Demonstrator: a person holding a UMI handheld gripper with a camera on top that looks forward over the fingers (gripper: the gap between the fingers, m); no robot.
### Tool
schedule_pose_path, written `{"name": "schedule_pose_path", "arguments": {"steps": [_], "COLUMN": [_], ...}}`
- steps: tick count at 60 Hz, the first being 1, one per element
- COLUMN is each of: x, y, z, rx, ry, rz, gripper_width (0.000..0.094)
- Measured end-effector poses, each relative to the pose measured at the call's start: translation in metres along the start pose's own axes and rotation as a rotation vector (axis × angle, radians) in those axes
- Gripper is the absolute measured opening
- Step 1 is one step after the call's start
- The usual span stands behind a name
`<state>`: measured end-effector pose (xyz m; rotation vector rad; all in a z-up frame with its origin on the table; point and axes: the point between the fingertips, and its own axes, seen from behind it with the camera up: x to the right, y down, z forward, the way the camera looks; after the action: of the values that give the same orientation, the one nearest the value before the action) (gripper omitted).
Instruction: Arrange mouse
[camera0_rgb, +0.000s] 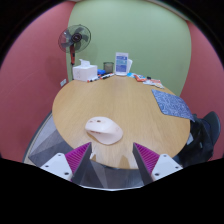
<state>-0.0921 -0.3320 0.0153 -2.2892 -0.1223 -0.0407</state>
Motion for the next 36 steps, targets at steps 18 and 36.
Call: {"name": "schedule_pose_path", "arguments": {"steps": [18, 36], "x": [-0.002, 0.006], "y": [-0.037, -0.068], "z": [0.064, 0.113], "rx": [0.016, 0.029], "ry": [0.020, 0.015], "rz": [-0.045, 0.009], "gripper_width": [0.0834, 0.0742]}}
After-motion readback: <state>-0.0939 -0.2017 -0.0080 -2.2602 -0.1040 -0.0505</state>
